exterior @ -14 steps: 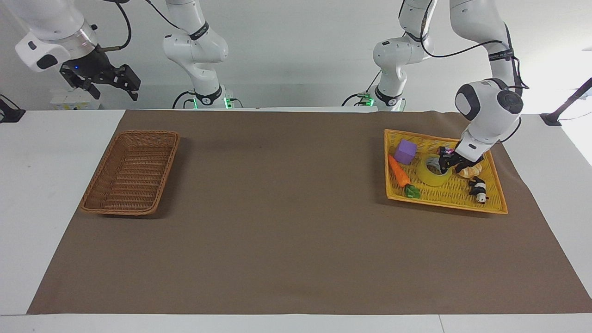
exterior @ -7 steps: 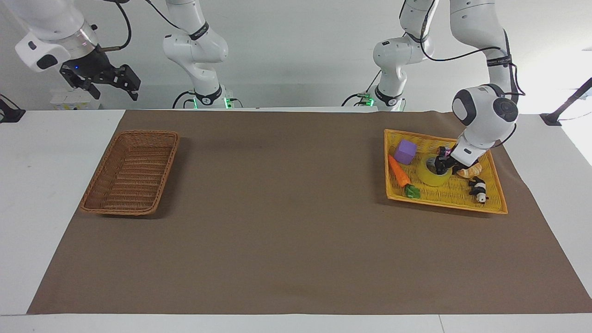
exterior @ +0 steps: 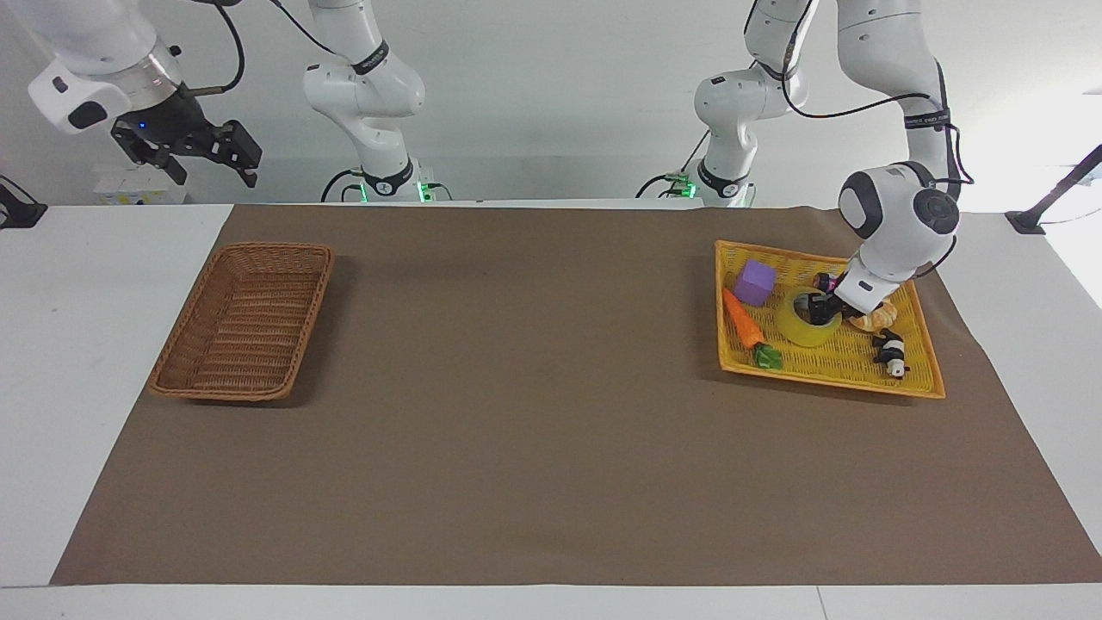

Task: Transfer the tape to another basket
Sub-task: 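Lower the left gripper onto the tape roll and close on its rim, then lift the tape roll with the left gripper and carry it toward the table center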

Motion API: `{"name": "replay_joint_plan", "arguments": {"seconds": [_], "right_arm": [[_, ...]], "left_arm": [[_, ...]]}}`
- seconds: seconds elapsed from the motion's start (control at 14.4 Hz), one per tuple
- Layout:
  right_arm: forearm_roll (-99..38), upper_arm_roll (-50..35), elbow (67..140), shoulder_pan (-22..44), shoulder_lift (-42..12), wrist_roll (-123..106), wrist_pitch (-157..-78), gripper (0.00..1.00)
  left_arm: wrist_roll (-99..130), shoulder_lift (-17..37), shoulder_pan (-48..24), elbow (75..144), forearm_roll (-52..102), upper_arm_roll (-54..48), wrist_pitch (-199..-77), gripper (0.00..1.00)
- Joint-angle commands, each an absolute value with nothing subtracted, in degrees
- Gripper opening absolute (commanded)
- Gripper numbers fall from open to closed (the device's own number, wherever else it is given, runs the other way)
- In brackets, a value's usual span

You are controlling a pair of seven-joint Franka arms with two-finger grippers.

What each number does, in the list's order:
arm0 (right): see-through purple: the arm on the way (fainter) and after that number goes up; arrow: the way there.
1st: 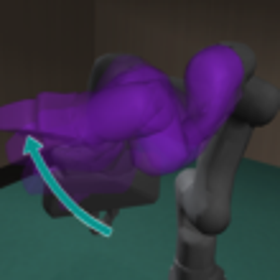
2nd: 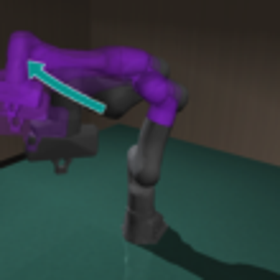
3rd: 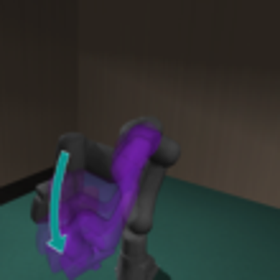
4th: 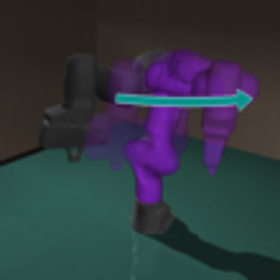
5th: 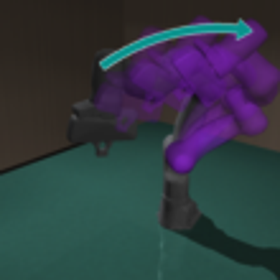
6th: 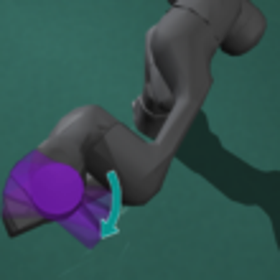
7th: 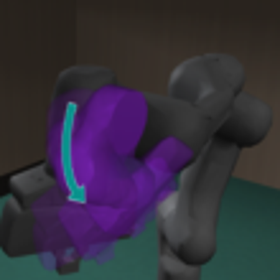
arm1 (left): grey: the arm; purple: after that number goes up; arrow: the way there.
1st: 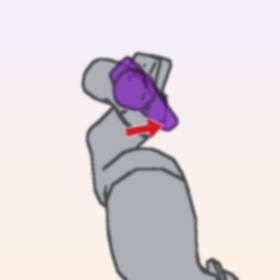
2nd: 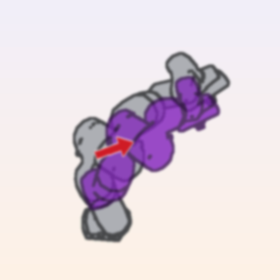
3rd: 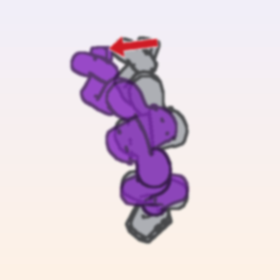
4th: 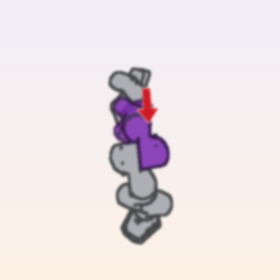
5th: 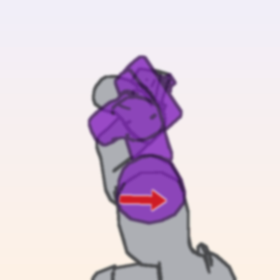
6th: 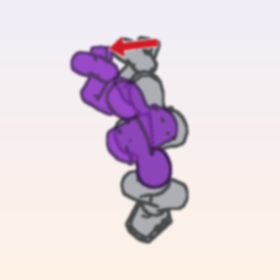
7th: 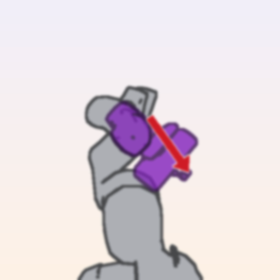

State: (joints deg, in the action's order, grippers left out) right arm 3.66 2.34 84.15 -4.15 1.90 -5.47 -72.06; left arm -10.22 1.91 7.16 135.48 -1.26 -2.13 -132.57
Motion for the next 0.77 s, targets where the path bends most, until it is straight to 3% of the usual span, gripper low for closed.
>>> {"name": "replay_joint_plan", "arguments": {"seconds": [0.0, 0.14, 0.42, 0.7], "right_arm": [[2.81, 2.02, 85.61, -4.83, 3.25, -6.77, -71.89, 1.00], [2.81, 2.02, 85.61, -4.83, 3.25, -6.77, -71.89, 1.00], [2.81, 2.02, 85.61, -4.83, 3.25, -6.77, -71.89, 1.00], [2.81, 2.02, 85.61, -4.83, 3.25, -6.77, -71.89, 1.00]], "left_arm": [[-10.72, 2.63, 7.03, 133.69, -1.93, -2.02, -132.11, 0.00], [-10.55, 2.72, 6.68, 128.27, -1.93, -2.20, -125.20, 0.00], [-5.22, 4.22, 1.78, 110.25, 5.25, -2.11, -104.97, 0.00], [16.55, 3.60, -13.05, 107.84, 14.05, -2.20, -103.53, 0.01]]}}
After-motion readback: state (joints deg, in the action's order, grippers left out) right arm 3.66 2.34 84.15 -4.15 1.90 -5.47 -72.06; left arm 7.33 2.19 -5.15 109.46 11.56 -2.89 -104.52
